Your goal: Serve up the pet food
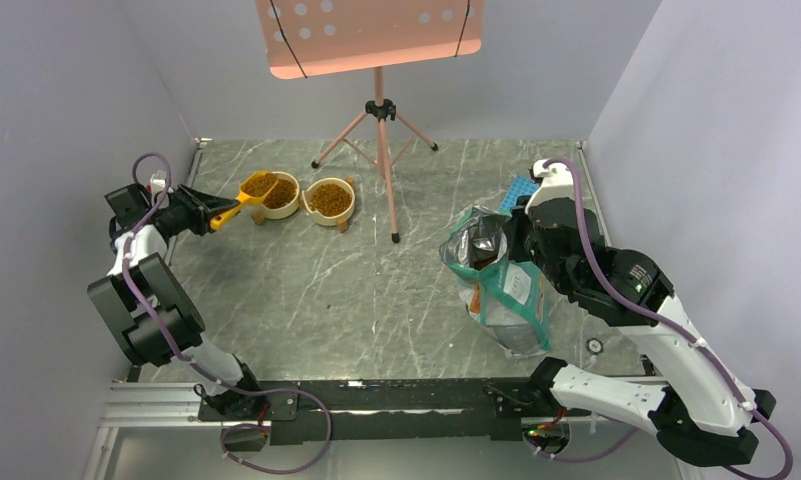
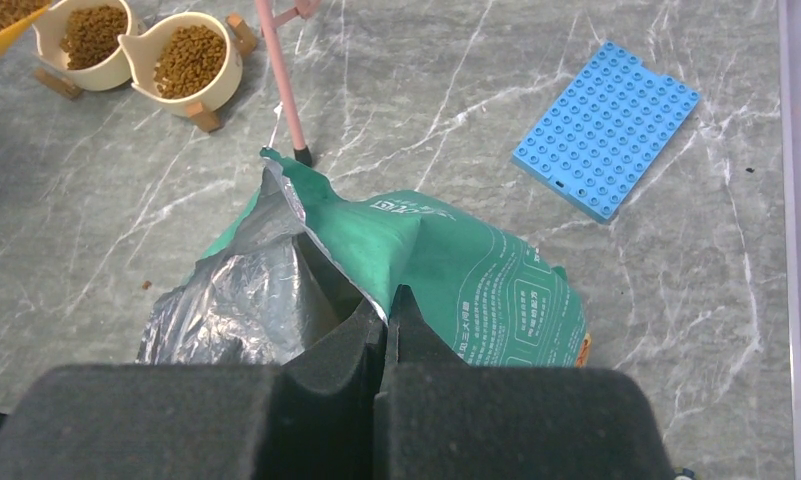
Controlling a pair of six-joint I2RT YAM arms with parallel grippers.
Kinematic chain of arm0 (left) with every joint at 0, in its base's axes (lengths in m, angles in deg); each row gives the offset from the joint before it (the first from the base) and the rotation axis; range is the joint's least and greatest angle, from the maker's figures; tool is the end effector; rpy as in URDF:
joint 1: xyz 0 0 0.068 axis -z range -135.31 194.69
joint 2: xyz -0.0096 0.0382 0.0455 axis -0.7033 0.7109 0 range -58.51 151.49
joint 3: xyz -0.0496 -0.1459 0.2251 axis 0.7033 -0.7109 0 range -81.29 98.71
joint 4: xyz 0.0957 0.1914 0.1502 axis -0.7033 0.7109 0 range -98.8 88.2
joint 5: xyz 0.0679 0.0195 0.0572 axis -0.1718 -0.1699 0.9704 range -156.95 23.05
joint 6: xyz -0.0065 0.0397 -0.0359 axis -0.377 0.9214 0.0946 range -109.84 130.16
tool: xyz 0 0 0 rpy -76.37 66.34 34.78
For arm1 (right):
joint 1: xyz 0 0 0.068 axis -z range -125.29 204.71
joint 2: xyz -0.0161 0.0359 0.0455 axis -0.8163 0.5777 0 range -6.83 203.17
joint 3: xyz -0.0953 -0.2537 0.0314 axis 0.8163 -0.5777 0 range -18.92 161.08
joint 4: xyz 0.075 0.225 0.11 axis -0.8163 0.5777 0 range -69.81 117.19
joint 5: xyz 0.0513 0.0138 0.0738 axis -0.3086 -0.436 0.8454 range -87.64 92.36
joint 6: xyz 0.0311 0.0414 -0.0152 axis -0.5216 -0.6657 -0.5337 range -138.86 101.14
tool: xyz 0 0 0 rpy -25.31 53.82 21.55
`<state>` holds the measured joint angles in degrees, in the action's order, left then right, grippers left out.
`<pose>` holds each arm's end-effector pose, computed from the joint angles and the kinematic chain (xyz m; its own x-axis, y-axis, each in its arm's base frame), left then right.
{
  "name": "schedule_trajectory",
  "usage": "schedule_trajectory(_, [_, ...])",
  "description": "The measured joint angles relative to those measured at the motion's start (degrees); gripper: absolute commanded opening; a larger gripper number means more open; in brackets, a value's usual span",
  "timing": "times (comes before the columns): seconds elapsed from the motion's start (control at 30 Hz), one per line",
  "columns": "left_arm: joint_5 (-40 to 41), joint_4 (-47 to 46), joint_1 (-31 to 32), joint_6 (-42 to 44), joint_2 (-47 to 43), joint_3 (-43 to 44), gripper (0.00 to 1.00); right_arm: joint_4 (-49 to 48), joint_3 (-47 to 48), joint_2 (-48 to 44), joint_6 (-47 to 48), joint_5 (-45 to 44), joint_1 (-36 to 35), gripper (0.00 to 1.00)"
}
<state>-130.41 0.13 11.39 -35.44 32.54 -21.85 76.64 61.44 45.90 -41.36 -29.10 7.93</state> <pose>0.2962 0.1563 0.2417 -0.6108 -0.7832 -0.1163 -0.1622 0.2675 -0.9498 0.1100 0.0899 0.4401 -0.4230 0.0266 -0.9057 -0.1586 0.9820 0.1029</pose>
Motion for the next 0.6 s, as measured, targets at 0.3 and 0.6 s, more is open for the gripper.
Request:
schedule_trajectory(0.3, [5.0,12.8,0.0,8.2,4.5,4.7,0.0,0.2,0.7,0.9,0.2,0.0,0.0,0.0])
schedule_trajectory(0.6, [10.9,21.4,0.9,12.9,6.5,12.3,0.0,0.5,1.0,1.3,0.2,0.0,0.0,0.0])
